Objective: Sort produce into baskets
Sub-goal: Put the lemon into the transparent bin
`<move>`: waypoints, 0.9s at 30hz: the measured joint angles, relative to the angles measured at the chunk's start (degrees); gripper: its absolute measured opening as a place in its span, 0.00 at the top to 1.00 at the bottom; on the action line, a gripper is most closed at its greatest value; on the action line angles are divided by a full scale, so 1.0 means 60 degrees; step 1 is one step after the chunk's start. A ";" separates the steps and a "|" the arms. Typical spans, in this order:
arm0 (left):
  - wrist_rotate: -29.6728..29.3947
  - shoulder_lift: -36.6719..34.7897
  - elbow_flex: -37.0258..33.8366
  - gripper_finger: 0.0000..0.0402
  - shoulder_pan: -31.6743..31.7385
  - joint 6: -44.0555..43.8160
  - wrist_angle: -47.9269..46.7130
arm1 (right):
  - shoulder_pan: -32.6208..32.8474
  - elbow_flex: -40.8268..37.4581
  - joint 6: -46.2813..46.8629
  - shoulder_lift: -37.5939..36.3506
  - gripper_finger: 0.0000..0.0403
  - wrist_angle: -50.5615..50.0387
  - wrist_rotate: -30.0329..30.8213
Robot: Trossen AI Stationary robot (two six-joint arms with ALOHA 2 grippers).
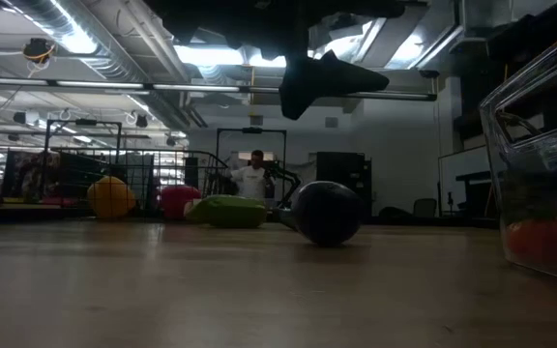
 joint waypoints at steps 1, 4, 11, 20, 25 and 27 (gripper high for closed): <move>0.0000 0.0000 0.0000 0.30 0.0003 0.0002 -0.0002 | 0.0000 0.0000 0.0013 0.0000 0.41 0.0009 0.0000; 0.0000 0.0000 0.0000 0.30 0.0011 0.0109 -0.0001 | -0.0011 0.0000 0.0017 0.0000 0.41 0.0007 0.0002; 0.0000 0.0000 0.0000 0.30 0.0011 0.0284 0.0002 | -0.0019 0.0000 -0.0038 0.0000 0.41 0.0007 0.0011; -0.0357 0.0000 0.0000 0.30 0.0011 0.0289 0.0002 | -0.0027 0.0000 0.0928 0.0004 0.41 -0.0033 0.1785; -0.0361 0.0000 0.0000 0.30 0.0011 0.0319 0.0002 | -0.0025 0.0000 0.0928 0.0004 0.41 -0.0044 0.1682; -0.0360 0.0000 0.0000 0.30 0.0011 0.0321 0.0002 | -0.0025 0.0000 0.0932 0.0004 0.41 -0.0040 0.1545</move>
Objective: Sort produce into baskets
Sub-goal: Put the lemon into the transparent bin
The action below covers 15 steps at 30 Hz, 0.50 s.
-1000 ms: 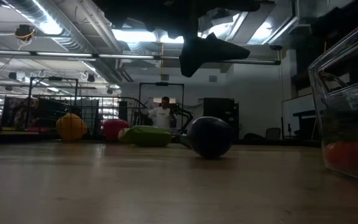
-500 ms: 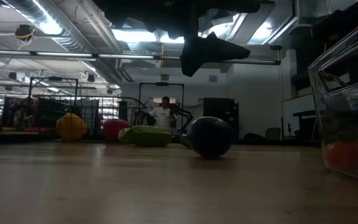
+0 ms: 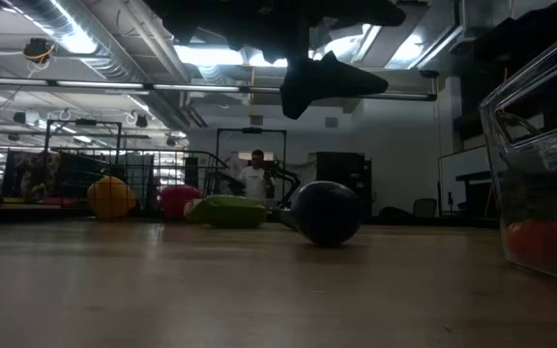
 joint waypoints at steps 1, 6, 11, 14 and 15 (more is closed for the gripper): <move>0.0000 0.0000 0.0000 0.30 0.0003 0.0000 0.0000 | 0.0000 0.0000 0.0000 0.0000 0.41 0.0001 -0.0017; 0.0000 0.0000 0.0000 0.30 0.0007 0.0000 0.0000 | 0.0000 0.0000 0.0014 0.0000 0.41 0.0000 -0.0017; 0.0000 0.0000 0.0000 0.30 0.0007 0.0004 0.0000 | 0.0000 0.0004 -0.0020 0.0000 0.37 -0.0004 -0.0017; 0.0000 0.0000 0.0000 0.30 0.0007 0.0004 0.0000 | 0.0000 0.0002 -0.0037 0.0000 0.28 -0.0004 -0.0017; 0.0000 0.0000 0.0000 0.30 0.0007 0.0004 0.0000 | 0.0000 0.0004 -0.0037 0.0000 0.25 -0.0004 -0.0017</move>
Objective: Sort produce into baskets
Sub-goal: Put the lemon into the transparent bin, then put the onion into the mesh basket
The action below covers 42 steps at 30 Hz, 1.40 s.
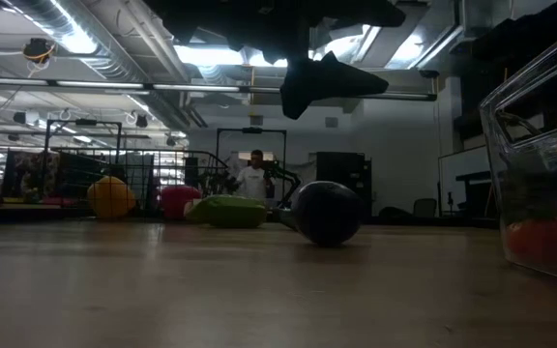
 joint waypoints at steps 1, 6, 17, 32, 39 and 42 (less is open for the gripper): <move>0.0000 0.0000 0.0000 0.30 0.0000 0.0001 0.0000 | 0.0000 0.0000 0.0000 0.0000 0.21 0.0004 0.0000; -0.0360 0.0000 0.0000 0.30 0.0000 0.0342 0.0000 | -0.0113 0.0017 -0.0222 0.0003 0.08 -0.0083 -0.0009; -0.2012 0.0000 0.0000 0.30 0.0000 0.1038 0.0000 | -0.0127 0.0535 -0.0796 -0.0956 0.02 -0.0784 0.0395; -0.2690 0.0000 0.0000 0.30 0.0701 -0.2208 -0.2932 | -0.0127 0.0506 -0.0943 -0.1729 0.01 -0.0692 0.2794; -0.2350 0.0004 0.0000 0.30 0.0699 -0.0223 -0.2979 | -0.0127 0.0499 -0.1220 -0.1497 0.01 -0.0688 0.2825; -0.2342 0.0004 0.0000 0.30 0.0601 0.0219 -0.2983 | -0.0127 0.0499 -0.1224 -0.1403 0.01 -0.0694 0.2827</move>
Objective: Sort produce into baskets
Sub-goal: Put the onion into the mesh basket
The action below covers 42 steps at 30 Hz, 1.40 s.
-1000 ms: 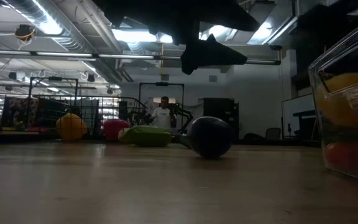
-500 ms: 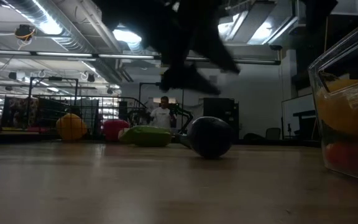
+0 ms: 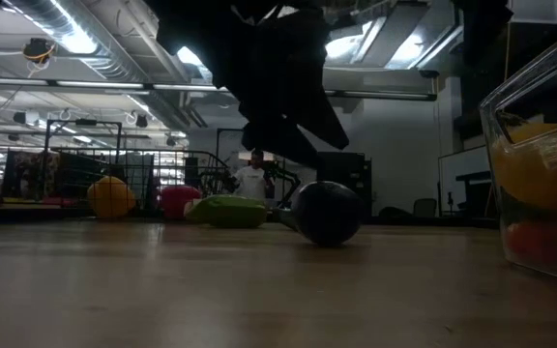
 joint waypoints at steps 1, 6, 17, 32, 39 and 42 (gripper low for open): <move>0.0002 0.0000 0.0000 0.30 -0.0006 0.0014 -0.0004 | 0.0000 -0.0006 -0.0002 0.0015 0.01 -0.0006 -0.0004; -0.0001 0.0000 0.0000 0.30 0.0000 0.0021 0.0011 | 0.0000 -0.0011 0.0015 0.0004 0.01 -0.0002 -0.0080; -0.0015 0.0000 0.0000 0.30 0.0008 -0.0044 0.0004 | 0.0000 -0.0011 0.0029 0.0004 0.01 0.0706 -0.0083; -0.0011 0.0000 0.0000 0.27 0.0079 -0.0129 -0.0251 | 0.0000 -0.0011 0.0029 0.0004 0.01 0.2286 -0.0084; 0.0014 0.0086 0.0000 0.12 0.0062 -0.0082 -0.0229 | 0.0000 -0.0011 0.0029 0.0004 0.01 0.2739 -0.0087; 0.0164 0.0182 -0.0011 0.03 0.0004 0.0041 -0.0223 | 0.0000 -0.0011 0.0029 0.0004 0.01 0.2715 -0.0087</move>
